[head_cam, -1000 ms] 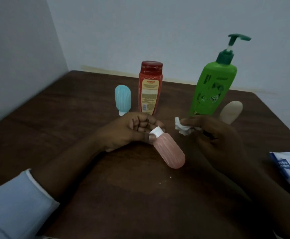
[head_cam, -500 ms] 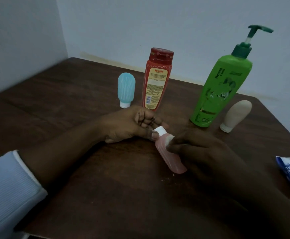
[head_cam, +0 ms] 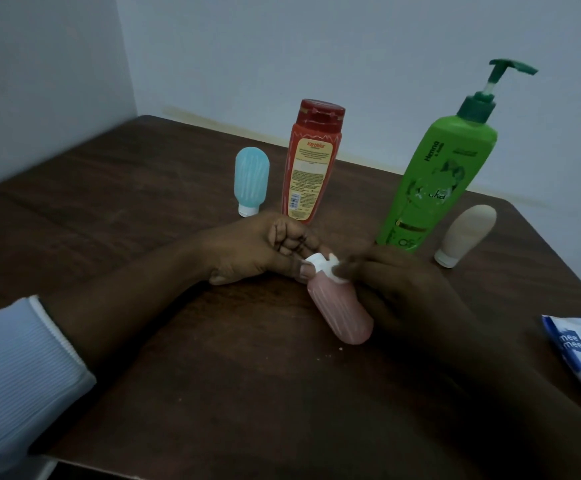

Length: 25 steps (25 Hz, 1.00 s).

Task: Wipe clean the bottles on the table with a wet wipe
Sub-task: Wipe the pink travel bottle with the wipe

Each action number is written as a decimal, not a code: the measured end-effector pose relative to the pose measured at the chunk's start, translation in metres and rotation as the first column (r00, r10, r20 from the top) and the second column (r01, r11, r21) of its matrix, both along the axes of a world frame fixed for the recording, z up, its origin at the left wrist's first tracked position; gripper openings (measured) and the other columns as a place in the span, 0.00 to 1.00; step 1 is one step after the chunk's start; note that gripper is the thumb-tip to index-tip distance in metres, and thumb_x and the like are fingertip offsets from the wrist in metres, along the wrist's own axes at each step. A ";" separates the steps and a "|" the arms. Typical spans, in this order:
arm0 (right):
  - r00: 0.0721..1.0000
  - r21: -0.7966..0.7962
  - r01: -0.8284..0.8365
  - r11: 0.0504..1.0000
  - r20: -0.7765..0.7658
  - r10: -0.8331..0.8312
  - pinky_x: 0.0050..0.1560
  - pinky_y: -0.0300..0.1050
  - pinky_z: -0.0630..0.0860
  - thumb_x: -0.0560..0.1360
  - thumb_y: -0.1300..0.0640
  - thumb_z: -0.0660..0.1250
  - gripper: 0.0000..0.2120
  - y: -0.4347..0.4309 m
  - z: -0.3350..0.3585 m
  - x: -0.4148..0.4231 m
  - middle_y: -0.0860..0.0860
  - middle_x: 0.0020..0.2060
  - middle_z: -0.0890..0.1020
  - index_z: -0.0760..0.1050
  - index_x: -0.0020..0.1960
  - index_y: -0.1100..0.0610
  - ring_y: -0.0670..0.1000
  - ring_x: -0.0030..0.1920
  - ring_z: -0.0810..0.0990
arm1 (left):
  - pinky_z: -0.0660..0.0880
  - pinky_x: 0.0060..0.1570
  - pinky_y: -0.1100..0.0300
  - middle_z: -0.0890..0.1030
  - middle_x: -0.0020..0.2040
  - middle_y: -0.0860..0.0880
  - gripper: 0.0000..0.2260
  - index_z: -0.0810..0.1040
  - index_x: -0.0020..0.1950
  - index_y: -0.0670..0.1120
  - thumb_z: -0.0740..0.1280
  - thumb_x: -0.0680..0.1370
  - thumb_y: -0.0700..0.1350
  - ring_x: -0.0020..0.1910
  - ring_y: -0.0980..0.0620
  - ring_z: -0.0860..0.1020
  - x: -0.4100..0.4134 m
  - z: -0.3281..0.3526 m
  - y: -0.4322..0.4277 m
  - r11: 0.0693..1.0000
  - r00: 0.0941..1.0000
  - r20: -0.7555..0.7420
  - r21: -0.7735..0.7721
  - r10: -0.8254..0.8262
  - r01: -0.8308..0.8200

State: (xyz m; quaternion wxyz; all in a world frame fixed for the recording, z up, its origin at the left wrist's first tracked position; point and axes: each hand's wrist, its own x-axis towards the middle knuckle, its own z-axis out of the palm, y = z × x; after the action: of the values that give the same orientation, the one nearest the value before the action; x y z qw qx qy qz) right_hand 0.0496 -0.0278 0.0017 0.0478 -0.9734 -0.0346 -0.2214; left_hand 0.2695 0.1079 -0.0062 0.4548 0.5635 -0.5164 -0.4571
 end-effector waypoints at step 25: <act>0.988 -0.182 -0.150 0.972 -0.076 0.138 0.51 0.48 0.77 0.80 0.57 0.64 0.13 0.030 0.001 -0.009 0.53 0.58 0.81 0.81 0.61 0.59 0.53 0.52 0.80 | 0.83 0.54 0.59 0.87 0.56 0.42 0.11 0.82 0.62 0.37 0.70 0.79 0.35 0.54 0.48 0.85 -0.004 -0.001 -0.001 0.999 0.999 0.019 0.012 0.031 -0.031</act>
State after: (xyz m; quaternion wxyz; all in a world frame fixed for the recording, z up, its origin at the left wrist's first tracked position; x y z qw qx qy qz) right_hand 0.0410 0.0021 0.0025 -0.0267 -0.9750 -0.1242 -0.1824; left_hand 0.2653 0.1065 -0.0068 0.4534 0.5787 -0.5089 -0.4478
